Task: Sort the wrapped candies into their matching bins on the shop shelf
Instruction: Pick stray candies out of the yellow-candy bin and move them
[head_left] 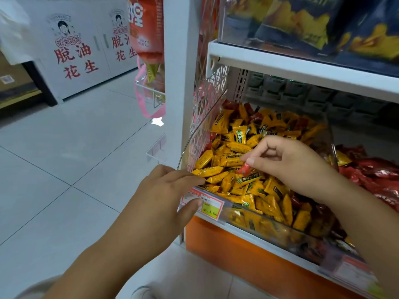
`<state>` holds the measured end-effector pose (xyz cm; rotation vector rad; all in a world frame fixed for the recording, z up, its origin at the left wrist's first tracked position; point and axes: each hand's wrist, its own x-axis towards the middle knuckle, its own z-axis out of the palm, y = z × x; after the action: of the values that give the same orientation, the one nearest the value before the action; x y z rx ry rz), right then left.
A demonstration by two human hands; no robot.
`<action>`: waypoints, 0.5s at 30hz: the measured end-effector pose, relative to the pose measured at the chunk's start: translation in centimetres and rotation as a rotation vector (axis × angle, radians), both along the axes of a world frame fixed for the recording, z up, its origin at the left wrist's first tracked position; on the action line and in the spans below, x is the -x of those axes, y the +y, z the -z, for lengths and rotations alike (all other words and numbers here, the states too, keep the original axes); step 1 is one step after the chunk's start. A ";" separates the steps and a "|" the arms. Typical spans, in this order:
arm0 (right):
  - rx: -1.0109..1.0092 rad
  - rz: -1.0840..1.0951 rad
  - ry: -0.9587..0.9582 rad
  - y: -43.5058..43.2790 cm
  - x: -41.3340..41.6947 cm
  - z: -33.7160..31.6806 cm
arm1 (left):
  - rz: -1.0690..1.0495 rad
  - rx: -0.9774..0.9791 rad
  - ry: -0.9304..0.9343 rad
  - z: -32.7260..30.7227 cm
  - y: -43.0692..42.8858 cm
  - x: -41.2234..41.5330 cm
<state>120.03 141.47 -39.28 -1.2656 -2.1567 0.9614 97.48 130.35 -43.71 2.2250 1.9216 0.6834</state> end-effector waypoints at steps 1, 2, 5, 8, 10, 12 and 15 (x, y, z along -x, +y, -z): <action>-0.008 0.017 0.050 0.0 0.2 -0.1 | 0.002 0.007 0.002 0.0 0.0 -0.1; -0.016 0.034 0.104 0.0 0.4 -0.2 | 0.006 0.004 0.008 0.1 -0.1 0.0; -0.037 0.025 0.157 0.0 1.5 0.0 | 0.000 0.018 0.026 -0.4 -0.2 -0.1; -0.095 -0.162 -0.035 -0.2 3.4 1.2 | -0.025 0.077 0.053 -0.6 -0.2 0.1; -0.189 -0.282 -0.224 0.0 4.3 2.5 | -0.028 0.102 0.067 -0.8 -0.2 0.3; -0.240 -0.338 -0.429 0.7 4.4 3.5 | -0.027 0.115 0.046 -0.9 -0.2 0.5; -0.171 -0.380 -0.605 1.6 4.4 3.9 | -0.024 0.136 0.063 -0.9 -0.4 0.5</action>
<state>115.66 143.06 -43.17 -1.1889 -2.9550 0.5403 96.97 129.97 -42.79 2.1690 1.9630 0.4757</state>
